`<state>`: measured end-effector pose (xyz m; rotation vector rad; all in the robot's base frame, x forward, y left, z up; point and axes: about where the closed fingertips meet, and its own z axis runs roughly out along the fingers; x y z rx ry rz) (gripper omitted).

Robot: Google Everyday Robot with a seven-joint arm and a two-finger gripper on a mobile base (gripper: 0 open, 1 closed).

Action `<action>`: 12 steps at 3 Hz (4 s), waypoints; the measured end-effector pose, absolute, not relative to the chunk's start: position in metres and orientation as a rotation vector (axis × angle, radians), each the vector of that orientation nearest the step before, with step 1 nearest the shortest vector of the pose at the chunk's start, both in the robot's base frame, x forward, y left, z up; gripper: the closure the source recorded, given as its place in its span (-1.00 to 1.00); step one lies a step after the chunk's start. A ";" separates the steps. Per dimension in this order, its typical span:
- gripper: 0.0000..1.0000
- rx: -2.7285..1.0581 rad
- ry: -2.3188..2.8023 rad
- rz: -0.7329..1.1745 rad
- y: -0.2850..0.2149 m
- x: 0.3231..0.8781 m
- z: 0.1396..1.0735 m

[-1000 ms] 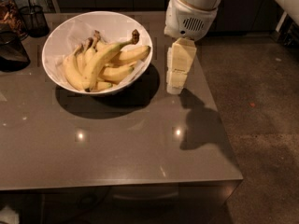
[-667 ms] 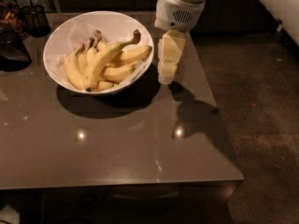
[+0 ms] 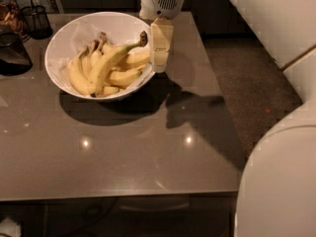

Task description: Pick banana from white bowl

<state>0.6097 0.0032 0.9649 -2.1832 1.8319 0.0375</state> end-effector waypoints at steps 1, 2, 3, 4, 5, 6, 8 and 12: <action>-1.00 -2.160 1.807 0.028 0.010 0.617 0.968; -1.00 -2.150 1.750 -0.001 0.018 0.621 0.976; -1.00 -2.199 1.686 -0.004 0.032 0.624 0.977; -0.92 -2.252 1.632 0.002 0.046 0.626 0.975; -0.58 -2.301 1.594 0.008 0.059 0.631 0.970; -0.28 -2.334 1.569 0.007 0.068 0.637 0.966; -0.24 -2.383 1.531 0.000 0.085 0.649 0.960; -0.14 -2.456 1.544 0.008 0.104 0.662 0.930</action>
Offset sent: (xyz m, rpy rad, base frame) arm 0.0045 0.0146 0.0201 0.0323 -0.0938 0.0551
